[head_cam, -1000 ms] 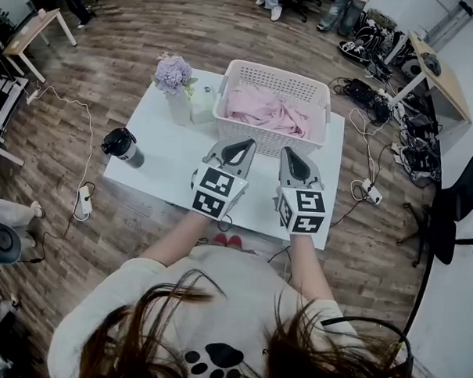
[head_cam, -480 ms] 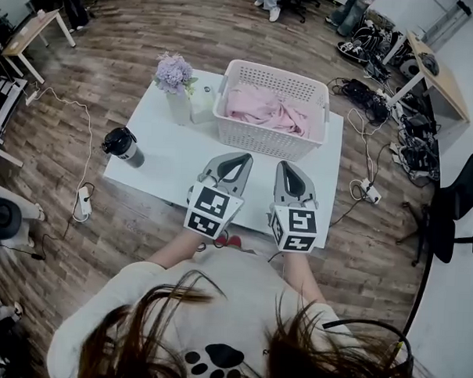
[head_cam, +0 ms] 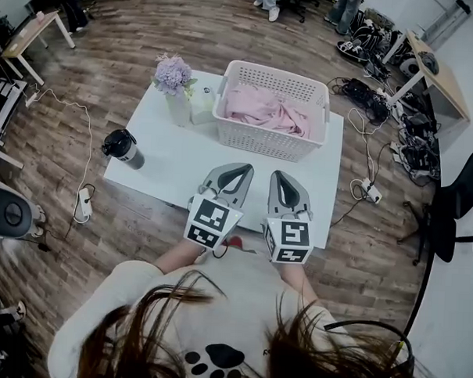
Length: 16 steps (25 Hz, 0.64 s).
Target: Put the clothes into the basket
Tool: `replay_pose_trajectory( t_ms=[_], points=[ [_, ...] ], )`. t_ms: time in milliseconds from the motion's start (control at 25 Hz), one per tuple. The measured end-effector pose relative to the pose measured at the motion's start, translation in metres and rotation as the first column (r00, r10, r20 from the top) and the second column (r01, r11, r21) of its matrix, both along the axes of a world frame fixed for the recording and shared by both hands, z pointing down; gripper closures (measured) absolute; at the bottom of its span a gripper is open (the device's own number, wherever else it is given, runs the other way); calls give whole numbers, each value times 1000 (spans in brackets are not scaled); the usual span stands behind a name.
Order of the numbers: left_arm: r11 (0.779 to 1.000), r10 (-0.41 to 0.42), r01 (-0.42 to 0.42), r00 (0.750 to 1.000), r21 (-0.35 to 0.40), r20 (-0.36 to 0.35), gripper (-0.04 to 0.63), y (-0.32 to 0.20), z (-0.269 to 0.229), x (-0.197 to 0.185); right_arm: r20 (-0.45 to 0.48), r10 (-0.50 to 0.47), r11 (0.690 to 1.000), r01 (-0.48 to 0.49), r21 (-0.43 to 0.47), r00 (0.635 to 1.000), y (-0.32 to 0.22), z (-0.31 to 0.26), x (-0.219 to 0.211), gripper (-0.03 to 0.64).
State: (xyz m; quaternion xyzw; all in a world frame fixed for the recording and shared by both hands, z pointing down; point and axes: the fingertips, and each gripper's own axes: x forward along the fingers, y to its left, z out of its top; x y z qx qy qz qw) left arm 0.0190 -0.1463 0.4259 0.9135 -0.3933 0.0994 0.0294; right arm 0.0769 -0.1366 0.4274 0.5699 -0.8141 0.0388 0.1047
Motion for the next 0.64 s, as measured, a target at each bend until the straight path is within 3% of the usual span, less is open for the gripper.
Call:
replay_pose_trajectory(
  t_ms=[640],
  points=[
    [1000, 8, -7, 1000, 12, -5, 586, -6, -4, 1, -4, -3, 1000, 3, -12, 1000, -2, 2, -5, 604]
  ],
)
